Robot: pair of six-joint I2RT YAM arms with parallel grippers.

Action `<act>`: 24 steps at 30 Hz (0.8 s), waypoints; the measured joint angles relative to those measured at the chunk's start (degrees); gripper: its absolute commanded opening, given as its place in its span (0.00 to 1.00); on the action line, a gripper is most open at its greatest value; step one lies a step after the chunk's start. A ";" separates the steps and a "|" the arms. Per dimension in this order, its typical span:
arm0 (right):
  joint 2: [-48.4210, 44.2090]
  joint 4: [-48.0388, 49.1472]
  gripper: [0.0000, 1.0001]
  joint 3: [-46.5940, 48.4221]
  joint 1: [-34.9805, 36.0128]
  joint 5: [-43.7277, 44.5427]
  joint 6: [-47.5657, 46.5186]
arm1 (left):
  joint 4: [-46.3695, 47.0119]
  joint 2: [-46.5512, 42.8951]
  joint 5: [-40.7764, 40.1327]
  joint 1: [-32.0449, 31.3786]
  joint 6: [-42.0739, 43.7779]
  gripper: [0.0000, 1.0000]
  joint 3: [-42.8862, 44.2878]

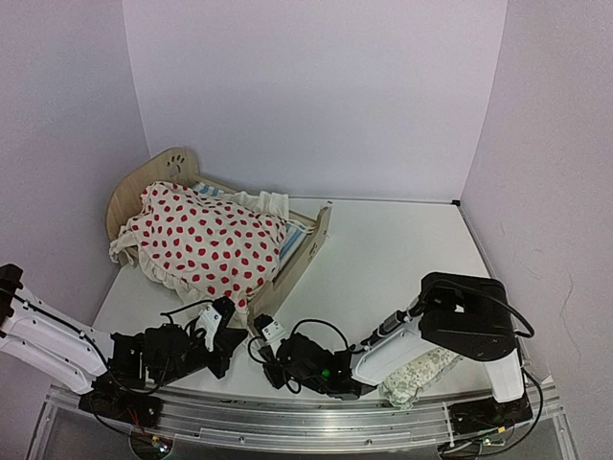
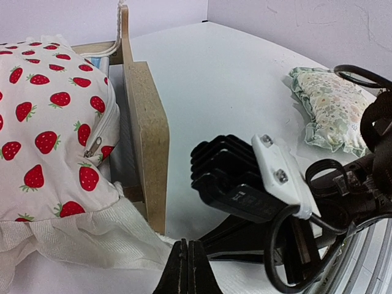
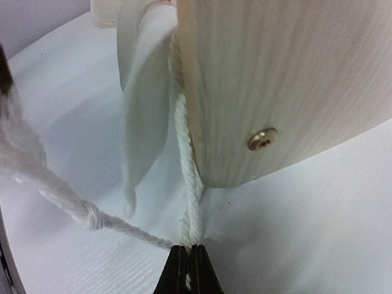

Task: Set up the pet bed
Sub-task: Tie the right ropes of the mattress at the bed frame.

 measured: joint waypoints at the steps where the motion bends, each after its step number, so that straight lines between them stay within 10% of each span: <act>1: -0.55 -0.19 0.00 -0.67 0.00 0.05 -0.09 | 0.04 0.11 0.00 0.00 0.00 0.00 0.00; 8: -6.10 -2.84 0.00 -5.99 0.10 0.66 -1.29 | 0.46 3.14 0.03 0.00 -0.22 0.07 0.20; 18: -11.06 -4.93 0.00 -9.14 0.07 1.04 -2.66 | -0.32 7.21 -0.51 0.00 -2.63 0.77 5.68; 24: -13.37 -5.89 0.00 -9.68 0.10 1.03 -2.71 | -12.70 2.93 0.16 -0.03 -9.30 0.73 12.42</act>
